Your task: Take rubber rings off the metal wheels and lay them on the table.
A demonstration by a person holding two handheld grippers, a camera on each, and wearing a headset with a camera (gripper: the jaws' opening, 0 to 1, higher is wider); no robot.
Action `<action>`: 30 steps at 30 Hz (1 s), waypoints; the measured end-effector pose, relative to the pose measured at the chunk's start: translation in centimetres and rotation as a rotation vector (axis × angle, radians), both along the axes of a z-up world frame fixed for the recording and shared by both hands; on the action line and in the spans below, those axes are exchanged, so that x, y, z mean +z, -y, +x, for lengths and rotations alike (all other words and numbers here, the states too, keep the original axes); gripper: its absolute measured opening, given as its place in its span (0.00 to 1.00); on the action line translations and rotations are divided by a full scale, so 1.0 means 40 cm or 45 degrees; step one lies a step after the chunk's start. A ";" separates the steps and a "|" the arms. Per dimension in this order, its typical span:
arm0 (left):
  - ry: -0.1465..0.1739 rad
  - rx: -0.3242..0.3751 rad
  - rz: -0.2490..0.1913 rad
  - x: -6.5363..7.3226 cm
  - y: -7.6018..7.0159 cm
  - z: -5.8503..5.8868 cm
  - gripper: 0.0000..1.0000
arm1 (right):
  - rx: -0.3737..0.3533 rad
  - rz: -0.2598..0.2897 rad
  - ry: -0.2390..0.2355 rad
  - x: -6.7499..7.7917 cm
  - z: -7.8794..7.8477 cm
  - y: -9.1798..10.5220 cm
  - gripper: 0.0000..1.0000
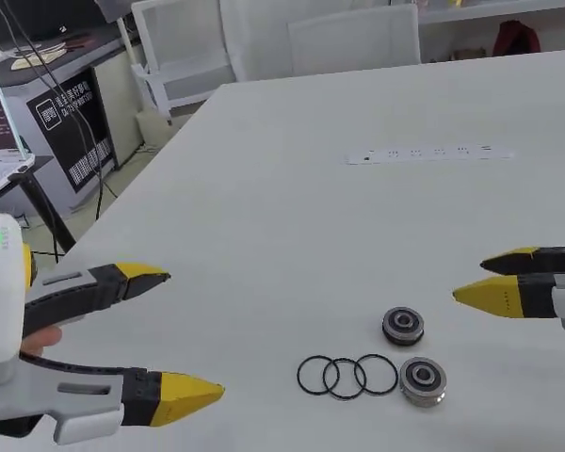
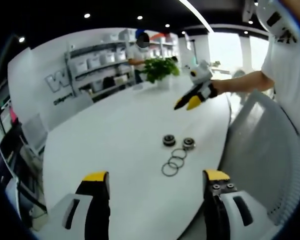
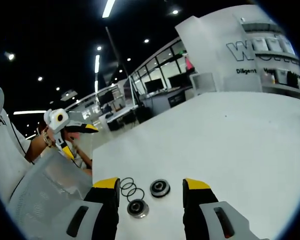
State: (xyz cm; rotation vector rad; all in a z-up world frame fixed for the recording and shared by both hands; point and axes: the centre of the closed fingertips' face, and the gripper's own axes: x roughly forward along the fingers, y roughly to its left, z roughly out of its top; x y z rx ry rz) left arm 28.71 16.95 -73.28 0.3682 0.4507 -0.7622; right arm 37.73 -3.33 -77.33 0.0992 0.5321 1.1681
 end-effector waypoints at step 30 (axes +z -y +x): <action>0.144 -0.305 -0.052 0.121 0.250 0.158 0.78 | -0.020 -0.109 -0.047 -0.115 -0.022 0.005 0.46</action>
